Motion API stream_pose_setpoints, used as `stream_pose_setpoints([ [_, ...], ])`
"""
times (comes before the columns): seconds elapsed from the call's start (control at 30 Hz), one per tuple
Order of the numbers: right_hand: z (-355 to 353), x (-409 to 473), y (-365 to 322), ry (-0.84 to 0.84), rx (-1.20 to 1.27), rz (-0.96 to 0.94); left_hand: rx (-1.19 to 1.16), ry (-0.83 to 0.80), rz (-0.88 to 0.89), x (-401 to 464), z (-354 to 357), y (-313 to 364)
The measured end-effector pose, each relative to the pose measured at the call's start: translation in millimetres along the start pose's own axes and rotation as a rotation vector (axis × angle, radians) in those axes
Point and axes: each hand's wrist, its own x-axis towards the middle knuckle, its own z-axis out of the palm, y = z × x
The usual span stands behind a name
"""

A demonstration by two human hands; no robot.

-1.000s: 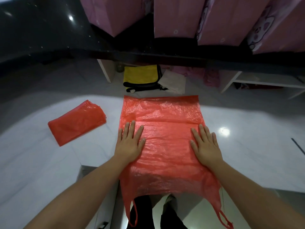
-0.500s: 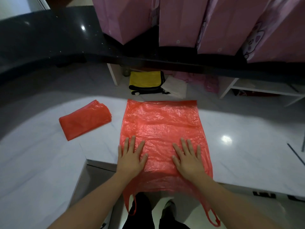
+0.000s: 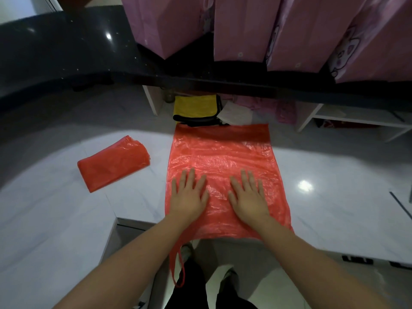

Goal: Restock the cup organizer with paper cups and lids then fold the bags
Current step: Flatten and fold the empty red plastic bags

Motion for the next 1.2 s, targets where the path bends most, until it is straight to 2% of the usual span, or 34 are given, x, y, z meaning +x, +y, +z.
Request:
stream_pose_setpoints([
  [0.17, 30.1, -29.5, -1.4, -0.071, -0.025, -0.034, -0.037, -0.009, -0.022, -30.0, 30.7, -8.6],
  [0.3, 34.5, -43.8, 38.3, -0.023, -0.074, -0.011, 0.001, 0.074, -0.01, -41.5, 45.5, -42.3],
  [0.5, 38.3, -68.9, 88.9, 0.073, -0.118, 0.077, 0.0, 0.084, 0.002, -51.1, 50.6, -57.7],
  [0.73, 32.1, -72.8, 114.4, 0.037, -0.074, 0.083, -0.036, 0.04, 0.004, -53.3, 47.1, -60.1],
  [0.83, 29.0, -70.3, 116.6, 0.042, -0.088, 0.083, -0.018, 0.046, 0.009, -48.6, 38.7, -57.5],
  [0.97, 2.5, -51.7, 112.6, 0.234, -0.065, 0.006, 0.025, 0.237, 0.119, -34.9, 10.9, -48.8],
  [1.1, -37.0, -25.7, 98.6, 0.232, 0.091, 0.045, 0.059, 0.172, 0.094, -13.7, -24.0, -30.2],
  [1.2, -58.4, -2.5, 92.6, 0.221, 0.108, 0.031, 0.076, 0.154, 0.074, -0.7, -41.4, -21.7],
])
